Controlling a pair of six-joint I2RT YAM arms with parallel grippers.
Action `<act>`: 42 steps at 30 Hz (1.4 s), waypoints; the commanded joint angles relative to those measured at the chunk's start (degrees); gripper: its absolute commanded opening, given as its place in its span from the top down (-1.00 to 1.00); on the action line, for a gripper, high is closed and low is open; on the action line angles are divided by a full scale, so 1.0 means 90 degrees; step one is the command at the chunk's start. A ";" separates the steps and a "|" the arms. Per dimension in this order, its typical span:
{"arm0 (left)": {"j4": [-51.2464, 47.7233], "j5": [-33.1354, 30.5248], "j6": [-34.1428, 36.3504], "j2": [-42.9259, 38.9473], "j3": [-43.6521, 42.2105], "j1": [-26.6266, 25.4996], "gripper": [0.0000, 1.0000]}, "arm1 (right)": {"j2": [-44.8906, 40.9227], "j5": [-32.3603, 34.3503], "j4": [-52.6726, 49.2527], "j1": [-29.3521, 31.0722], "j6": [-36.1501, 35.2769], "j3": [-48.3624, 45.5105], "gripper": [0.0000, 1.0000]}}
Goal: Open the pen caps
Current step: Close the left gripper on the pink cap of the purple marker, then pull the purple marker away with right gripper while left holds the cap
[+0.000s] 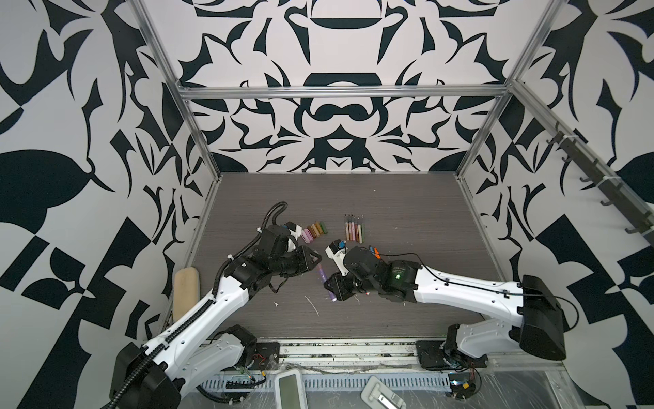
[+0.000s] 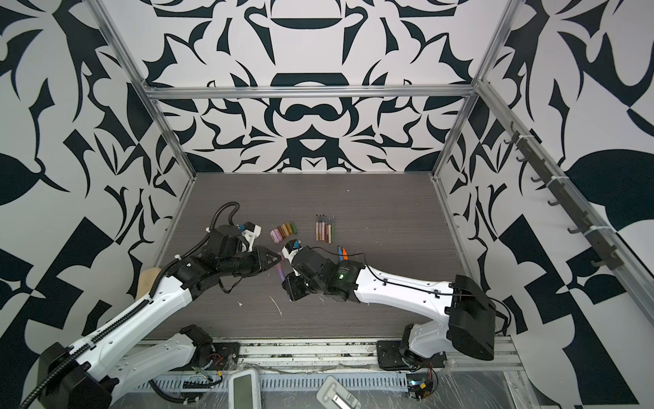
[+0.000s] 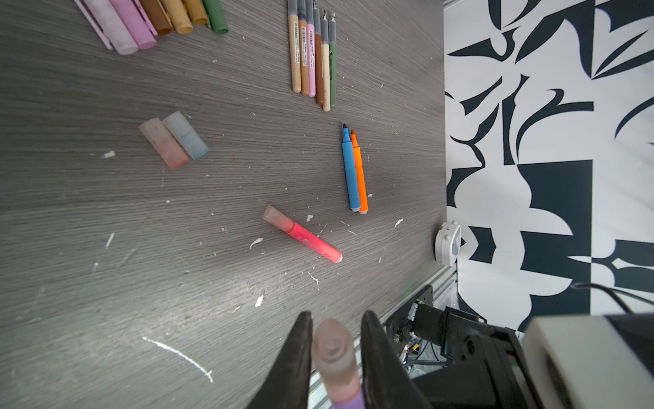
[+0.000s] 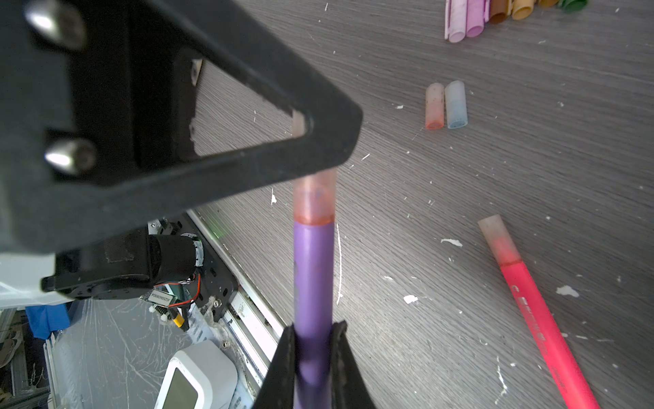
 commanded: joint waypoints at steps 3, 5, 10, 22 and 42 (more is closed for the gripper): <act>-0.0010 -0.0016 0.0001 0.0030 0.0095 -0.0029 0.41 | -0.0131 0.0088 0.0224 -0.0006 0.0012 0.0071 0.97; -0.0005 -0.0011 0.0000 0.0025 0.0095 -0.0028 0.38 | -0.0117 0.0066 0.0231 -0.0003 0.0011 0.0090 0.97; -0.0010 -0.0023 -0.0003 0.0020 0.0090 -0.0031 0.34 | -0.0121 0.0025 0.0270 -0.0010 0.0008 0.0090 0.97; 0.0029 -0.0017 -0.0059 0.0086 0.0066 -0.0028 0.35 | -0.0126 -0.0028 0.0397 -0.0011 0.0024 0.0018 0.97; 0.0187 0.0208 -0.0088 0.0098 0.0017 -0.0038 1.00 | -0.0174 0.0099 0.0546 -0.0007 0.0226 -0.0200 0.40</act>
